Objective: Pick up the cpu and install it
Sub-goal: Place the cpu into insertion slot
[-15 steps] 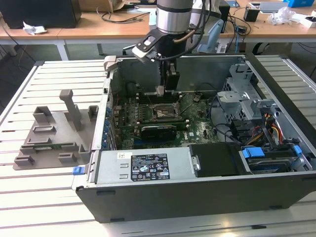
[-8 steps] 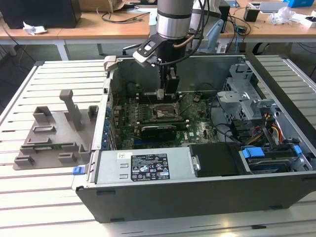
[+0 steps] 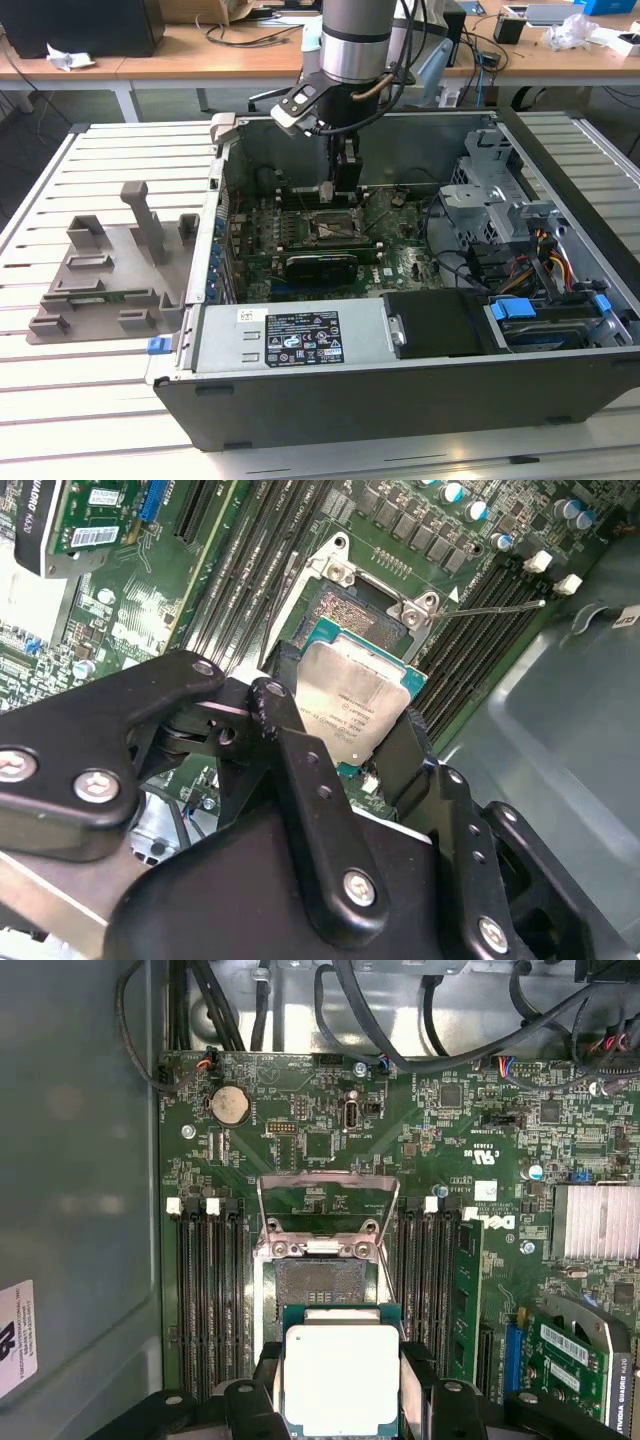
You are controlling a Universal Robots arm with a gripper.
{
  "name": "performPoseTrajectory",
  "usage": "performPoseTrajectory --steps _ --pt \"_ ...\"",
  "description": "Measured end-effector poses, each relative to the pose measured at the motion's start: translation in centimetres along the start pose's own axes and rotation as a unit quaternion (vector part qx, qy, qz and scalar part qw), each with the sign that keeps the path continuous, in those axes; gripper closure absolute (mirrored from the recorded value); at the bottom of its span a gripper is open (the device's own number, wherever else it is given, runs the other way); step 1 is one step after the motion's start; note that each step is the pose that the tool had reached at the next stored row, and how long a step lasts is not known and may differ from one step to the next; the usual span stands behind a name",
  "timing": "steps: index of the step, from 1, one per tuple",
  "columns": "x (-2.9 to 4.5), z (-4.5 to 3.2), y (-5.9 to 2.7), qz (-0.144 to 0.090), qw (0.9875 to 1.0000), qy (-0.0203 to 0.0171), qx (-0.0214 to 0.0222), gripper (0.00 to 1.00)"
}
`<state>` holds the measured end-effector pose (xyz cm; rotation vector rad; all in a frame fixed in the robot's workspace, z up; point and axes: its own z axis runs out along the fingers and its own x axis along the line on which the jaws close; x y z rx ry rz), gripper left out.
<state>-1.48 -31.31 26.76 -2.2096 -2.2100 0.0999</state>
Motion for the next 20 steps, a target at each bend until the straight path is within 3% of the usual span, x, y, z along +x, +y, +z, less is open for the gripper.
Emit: performPoseTrajectory --steps 7,20 --pt "0.02 0.46 0.10 -0.001 1.0000 0.0000 0.0001 0.45" --pt "0.47 3.66 0.28 -0.006 1.0000 -0.0004 0.0000 0.45"
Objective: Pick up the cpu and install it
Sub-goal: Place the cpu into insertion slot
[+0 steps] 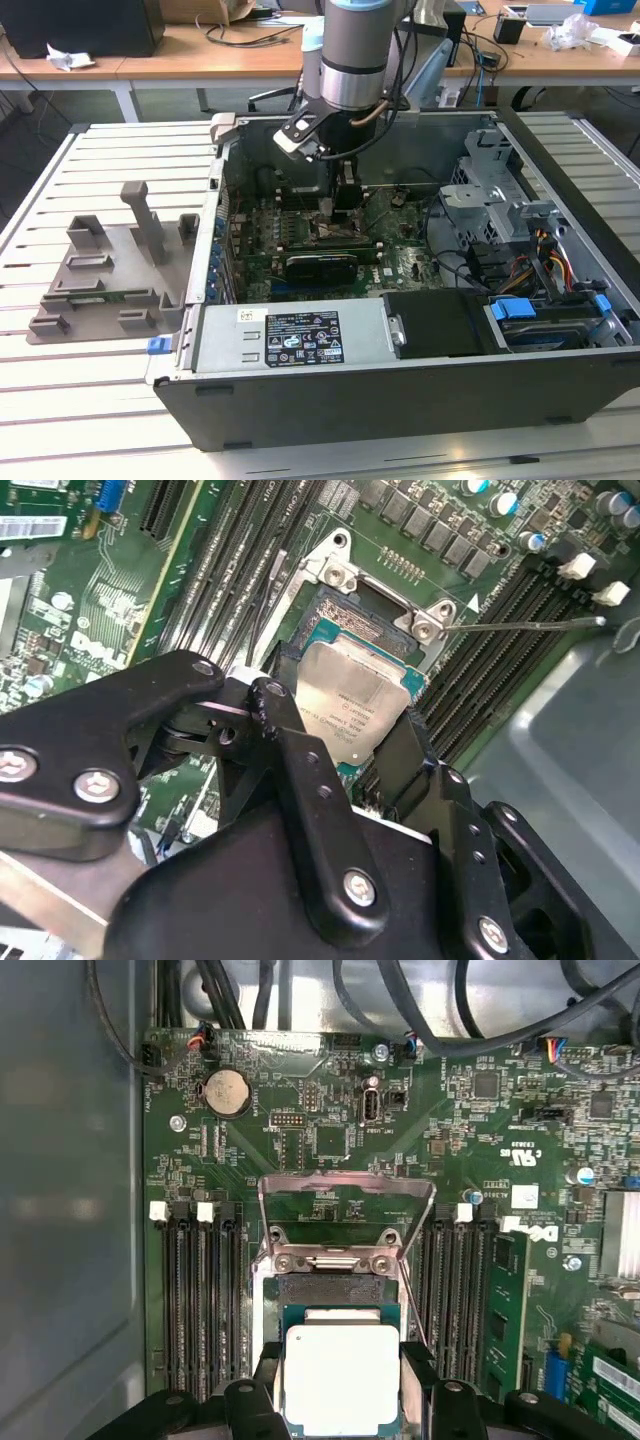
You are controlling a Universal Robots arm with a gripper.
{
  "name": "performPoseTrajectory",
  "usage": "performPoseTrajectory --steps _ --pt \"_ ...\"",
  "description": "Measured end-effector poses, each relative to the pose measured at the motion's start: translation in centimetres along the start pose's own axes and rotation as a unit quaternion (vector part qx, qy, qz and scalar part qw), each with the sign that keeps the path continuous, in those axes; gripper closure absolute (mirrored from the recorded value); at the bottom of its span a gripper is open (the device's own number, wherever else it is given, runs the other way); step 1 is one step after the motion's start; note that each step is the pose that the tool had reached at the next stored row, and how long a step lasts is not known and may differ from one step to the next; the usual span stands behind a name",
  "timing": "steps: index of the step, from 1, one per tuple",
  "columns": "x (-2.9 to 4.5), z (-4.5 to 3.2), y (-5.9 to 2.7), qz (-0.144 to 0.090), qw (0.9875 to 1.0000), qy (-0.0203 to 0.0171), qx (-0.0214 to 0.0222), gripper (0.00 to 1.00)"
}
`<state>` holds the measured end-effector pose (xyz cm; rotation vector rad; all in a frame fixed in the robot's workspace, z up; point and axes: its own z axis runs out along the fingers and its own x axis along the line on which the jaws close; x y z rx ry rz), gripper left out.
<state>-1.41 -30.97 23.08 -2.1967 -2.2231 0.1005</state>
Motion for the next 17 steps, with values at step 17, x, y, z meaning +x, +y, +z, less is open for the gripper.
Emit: performPoseTrajectory --steps 17 --pt "0.12 3.11 0.11 0.000 1.0000 0.0001 0.0000 0.45"
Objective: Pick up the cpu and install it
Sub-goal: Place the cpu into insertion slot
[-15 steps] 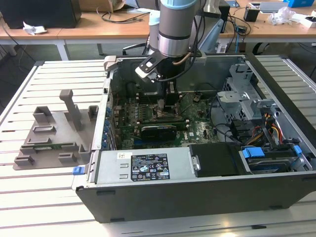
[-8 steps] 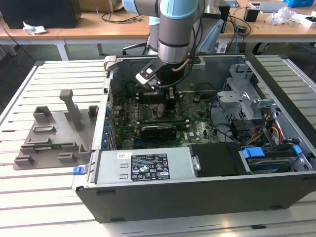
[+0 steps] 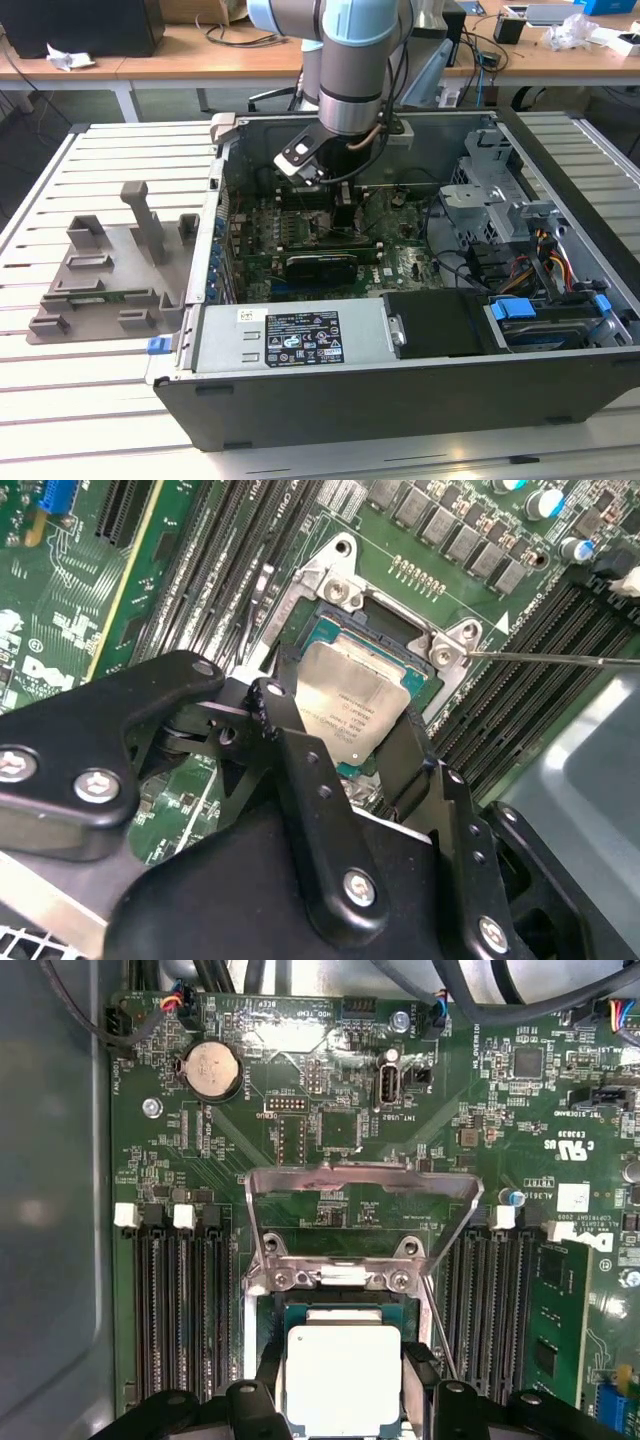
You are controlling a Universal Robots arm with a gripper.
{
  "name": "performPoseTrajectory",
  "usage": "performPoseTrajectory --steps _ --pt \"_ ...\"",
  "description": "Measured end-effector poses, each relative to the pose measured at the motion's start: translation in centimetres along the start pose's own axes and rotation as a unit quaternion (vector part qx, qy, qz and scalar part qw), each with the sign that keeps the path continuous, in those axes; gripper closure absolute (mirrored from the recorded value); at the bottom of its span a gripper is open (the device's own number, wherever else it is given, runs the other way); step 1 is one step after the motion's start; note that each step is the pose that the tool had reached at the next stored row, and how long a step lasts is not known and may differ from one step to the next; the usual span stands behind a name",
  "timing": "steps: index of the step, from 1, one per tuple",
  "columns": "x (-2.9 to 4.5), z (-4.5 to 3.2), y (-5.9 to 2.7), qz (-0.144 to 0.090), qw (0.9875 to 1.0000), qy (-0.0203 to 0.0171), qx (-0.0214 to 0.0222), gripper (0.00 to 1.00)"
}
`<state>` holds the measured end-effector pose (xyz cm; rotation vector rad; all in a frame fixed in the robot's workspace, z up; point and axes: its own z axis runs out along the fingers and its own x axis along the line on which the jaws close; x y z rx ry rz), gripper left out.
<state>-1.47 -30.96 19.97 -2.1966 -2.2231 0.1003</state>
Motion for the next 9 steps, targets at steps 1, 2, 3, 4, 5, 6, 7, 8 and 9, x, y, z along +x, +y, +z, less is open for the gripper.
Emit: performPoseTrajectory --steps 1,2,3,4,5,6,7,8,9 --pt "0.00 0.02 0.03 0.000 1.0000 -0.0001 0.0000 0.45" --pt "0.01 0.02 0.03 0.000 1.0000 -0.0001 0.0000 0.45" --pt "0.03 0.03 0.04 0.000 1.0000 0.0000 0.0000 0.45" --pt "0.03 0.03 0.04 0.000 1.0000 0.0000 0.0000 0.45" --pt "0.04 0.03 0.04 0.000 1.0000 0.0000 0.0000 0.45" --pt "0.05 0.03 0.04 0.000 1.0000 0.0000 0.0000 0.44" --pt "0.07 0.03 0.04 0.000 1.0000 0.0000 0.0000 0.38" --pt "0.07 0.03 0.04 0.000 1.0000 0.0000 0.0000 0.38" --pt "0.08 0.03 0.04 0.000 1.0000 0.0000 0.0000 0.38"
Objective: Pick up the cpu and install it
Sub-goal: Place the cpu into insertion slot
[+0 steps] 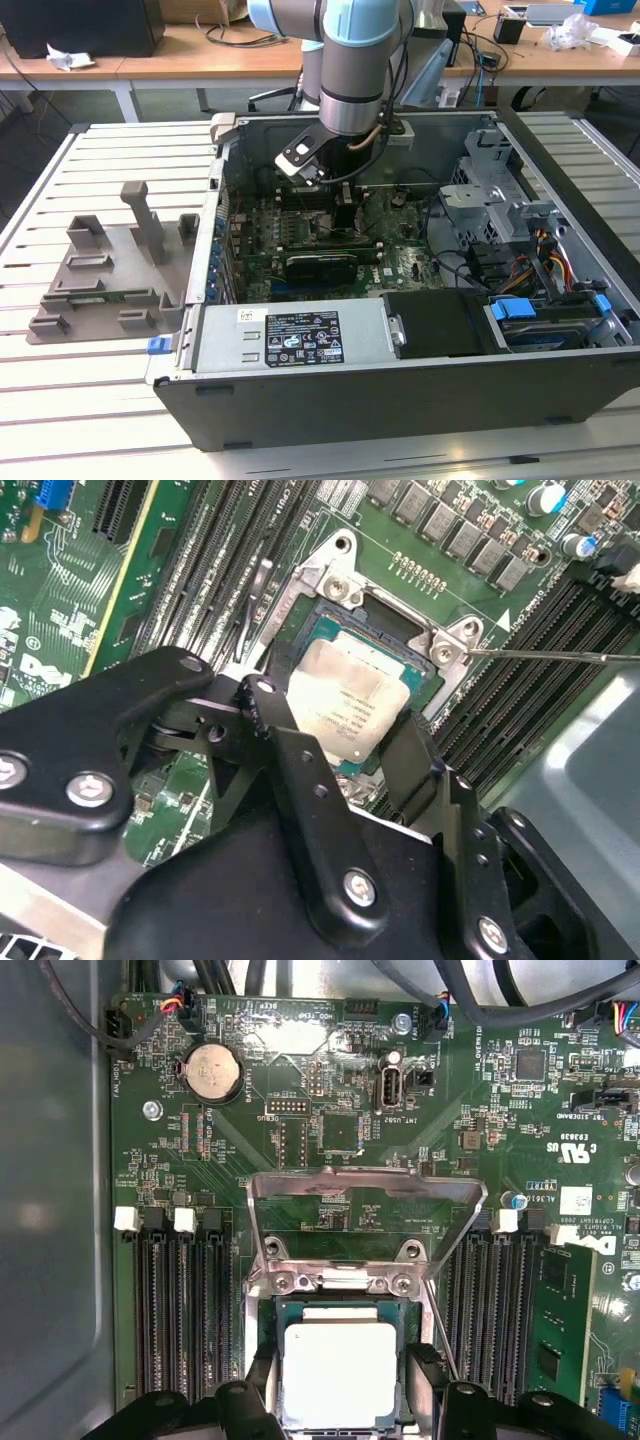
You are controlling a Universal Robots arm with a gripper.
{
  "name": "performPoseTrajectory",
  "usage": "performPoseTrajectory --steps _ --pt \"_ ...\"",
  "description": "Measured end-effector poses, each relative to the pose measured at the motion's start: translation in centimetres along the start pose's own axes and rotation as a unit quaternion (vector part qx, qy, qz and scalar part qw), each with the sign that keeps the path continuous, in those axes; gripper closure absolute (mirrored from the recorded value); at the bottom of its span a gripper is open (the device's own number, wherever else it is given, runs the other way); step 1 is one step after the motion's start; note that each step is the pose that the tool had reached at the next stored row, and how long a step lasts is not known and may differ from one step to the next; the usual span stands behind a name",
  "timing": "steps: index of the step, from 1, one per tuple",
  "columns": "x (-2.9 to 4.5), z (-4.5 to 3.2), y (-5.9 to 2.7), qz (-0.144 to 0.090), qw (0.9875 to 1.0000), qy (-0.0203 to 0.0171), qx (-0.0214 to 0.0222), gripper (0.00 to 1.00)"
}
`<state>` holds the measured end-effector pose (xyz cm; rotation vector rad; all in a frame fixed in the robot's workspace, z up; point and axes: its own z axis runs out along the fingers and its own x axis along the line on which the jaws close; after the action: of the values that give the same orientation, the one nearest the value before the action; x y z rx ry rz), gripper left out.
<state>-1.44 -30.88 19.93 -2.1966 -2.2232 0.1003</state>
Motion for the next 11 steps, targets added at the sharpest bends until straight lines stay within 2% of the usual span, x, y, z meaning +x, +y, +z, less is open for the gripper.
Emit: performPoseTrajectory --steps 2,9,10,11 --pt "0.01 0.01 -0.26 0.000 1.0000 0.0000 0.0000 0.38" --pt "0.01 0.02 -0.32 0.000 1.0000 0.0000 0.0000 0.38" --pt "0.01 0.02 -0.33 0.000 1.0000 0.0000 0.0000 0.39" --pt "0.01 0.02 -0.34 0.000 1.0000 0.0000 0.0000 0.46"
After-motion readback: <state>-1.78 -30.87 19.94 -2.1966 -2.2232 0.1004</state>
